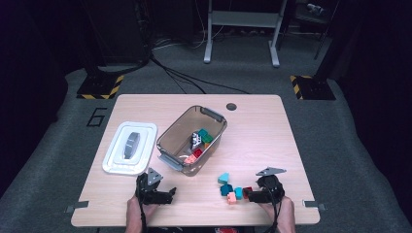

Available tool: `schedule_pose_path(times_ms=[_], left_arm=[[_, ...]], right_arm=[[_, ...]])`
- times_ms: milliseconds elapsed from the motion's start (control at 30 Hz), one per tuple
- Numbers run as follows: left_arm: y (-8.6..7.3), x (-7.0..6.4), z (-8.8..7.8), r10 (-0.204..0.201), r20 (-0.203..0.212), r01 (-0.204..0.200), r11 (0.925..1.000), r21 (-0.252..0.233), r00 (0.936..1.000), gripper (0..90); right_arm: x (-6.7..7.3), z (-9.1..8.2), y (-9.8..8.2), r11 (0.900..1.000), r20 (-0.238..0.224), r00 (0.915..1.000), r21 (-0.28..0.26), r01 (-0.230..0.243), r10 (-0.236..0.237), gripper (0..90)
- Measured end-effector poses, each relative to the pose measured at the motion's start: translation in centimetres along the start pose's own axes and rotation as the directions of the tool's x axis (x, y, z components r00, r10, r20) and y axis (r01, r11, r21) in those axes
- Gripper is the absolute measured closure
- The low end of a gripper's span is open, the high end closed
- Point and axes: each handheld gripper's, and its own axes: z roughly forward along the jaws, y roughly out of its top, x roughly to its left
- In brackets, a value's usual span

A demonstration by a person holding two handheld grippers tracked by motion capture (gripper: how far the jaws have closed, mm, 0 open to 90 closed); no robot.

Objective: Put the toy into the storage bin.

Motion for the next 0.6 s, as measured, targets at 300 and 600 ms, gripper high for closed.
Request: schedule_pose_path(times_ms=[300,600], left_arm=[[0.0,0.0,0.0,0.002,-0.007,-0.002,1.0000,-0.002,1.0000,4.5],[0.0,0.0,0.0,0.004,-0.003,-0.004,1.0000,-0.002,1.0000,4.5]], right_arm=[[0.9,-0.1,-0.4,1.000,-0.042,0.9990,-0.009,-0.014,0.014,29.3],[0.2,0.6,-0.9,1.000,-0.026,0.9997,0.009,-0.005,0.005,48.2]])
